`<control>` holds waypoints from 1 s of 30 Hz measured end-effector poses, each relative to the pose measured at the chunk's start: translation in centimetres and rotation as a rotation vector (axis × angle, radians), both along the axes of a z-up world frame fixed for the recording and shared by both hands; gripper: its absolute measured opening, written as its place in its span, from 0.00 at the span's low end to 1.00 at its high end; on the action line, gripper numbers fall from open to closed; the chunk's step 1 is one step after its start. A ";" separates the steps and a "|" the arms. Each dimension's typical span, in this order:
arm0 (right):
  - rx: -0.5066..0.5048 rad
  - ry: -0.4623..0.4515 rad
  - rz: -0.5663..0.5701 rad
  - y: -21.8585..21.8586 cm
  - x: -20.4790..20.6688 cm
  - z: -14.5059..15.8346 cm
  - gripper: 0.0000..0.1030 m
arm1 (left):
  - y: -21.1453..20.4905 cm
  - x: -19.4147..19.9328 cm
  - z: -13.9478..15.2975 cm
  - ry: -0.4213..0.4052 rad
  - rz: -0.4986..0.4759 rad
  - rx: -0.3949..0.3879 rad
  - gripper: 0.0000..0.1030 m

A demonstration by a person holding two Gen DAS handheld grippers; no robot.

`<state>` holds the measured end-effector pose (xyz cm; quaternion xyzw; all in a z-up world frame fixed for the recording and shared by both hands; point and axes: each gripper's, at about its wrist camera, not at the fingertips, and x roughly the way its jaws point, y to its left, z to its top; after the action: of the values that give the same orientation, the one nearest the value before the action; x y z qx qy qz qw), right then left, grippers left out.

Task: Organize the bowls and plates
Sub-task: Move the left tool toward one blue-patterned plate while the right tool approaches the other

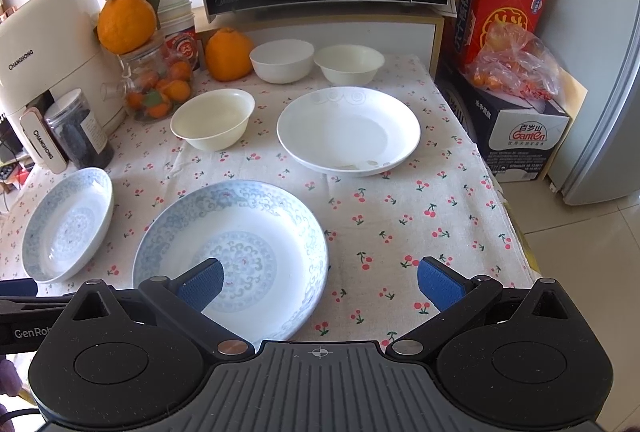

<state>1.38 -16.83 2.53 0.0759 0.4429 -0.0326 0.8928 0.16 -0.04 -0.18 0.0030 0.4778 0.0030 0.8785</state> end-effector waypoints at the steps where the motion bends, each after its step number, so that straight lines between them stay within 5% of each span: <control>1: 0.000 0.000 0.000 0.0 0.0 0.0 1.00 | 0.0 0.0 0.0 0.000 0.000 0.000 1.00; 30: -0.002 0.004 0.003 0.1 0.0 -0.1 1.00 | -0.2 0.1 0.2 -0.007 -0.001 0.002 1.00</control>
<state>1.40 -16.73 2.41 0.0745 0.4450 -0.0320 0.8919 0.26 -0.26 0.05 0.0041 0.4749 0.0030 0.8801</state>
